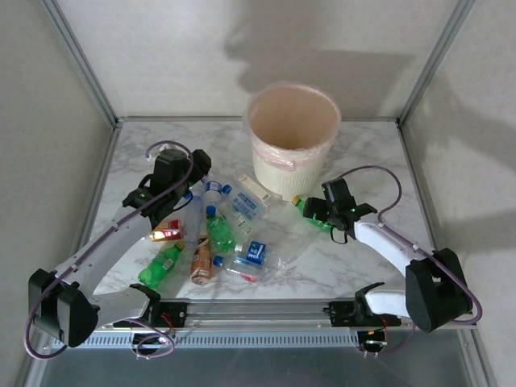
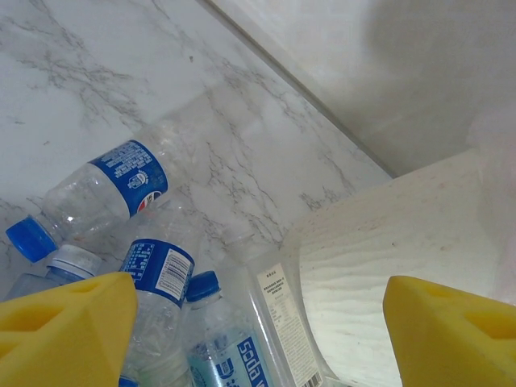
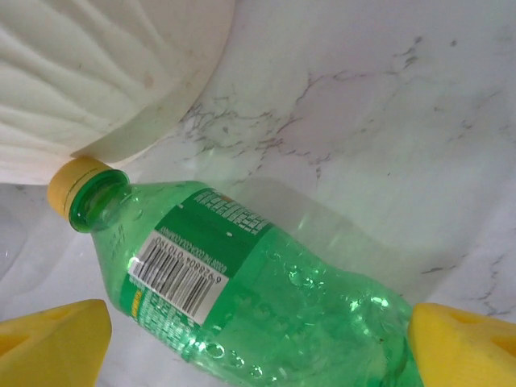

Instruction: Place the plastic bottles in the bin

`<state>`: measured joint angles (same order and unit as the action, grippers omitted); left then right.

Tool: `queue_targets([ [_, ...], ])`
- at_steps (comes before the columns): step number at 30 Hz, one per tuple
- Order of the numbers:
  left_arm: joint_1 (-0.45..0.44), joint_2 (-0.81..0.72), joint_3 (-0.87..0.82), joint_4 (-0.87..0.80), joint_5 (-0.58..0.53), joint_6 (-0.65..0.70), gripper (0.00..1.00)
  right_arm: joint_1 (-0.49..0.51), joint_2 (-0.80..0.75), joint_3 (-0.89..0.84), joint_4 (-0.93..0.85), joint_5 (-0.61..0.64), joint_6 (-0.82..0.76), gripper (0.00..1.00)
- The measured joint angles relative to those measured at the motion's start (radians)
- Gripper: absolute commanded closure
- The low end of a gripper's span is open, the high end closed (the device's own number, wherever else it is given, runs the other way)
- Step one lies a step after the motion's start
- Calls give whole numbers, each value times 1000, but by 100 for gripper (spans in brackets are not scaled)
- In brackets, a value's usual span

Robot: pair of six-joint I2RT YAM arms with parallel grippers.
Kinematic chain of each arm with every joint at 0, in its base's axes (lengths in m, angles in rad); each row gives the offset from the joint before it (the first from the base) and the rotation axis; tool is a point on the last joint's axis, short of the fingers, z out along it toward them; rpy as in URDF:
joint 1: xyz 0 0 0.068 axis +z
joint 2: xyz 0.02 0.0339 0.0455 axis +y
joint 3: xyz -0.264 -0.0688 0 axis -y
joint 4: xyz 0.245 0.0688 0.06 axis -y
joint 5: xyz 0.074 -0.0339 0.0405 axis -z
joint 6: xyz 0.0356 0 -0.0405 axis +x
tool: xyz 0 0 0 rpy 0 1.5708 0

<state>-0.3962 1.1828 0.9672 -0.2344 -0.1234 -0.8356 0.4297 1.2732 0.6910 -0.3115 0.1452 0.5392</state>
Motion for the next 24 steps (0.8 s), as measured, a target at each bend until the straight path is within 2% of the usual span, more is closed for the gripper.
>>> queue_targets([
  [6,1,5,0,6,0,0,20,13,-42,-53,3,-74,26,6],
  [10,1,11,0,15,0,0,20,67,-75,-60,-4,-110,53,6],
  [14,2,11,-1,16,0,0,20,97,-79,-58,-17,-104,65,3],
  [24,12,11,-18,18,5,0,20,100,98,17,-9,-52,35,5],
])
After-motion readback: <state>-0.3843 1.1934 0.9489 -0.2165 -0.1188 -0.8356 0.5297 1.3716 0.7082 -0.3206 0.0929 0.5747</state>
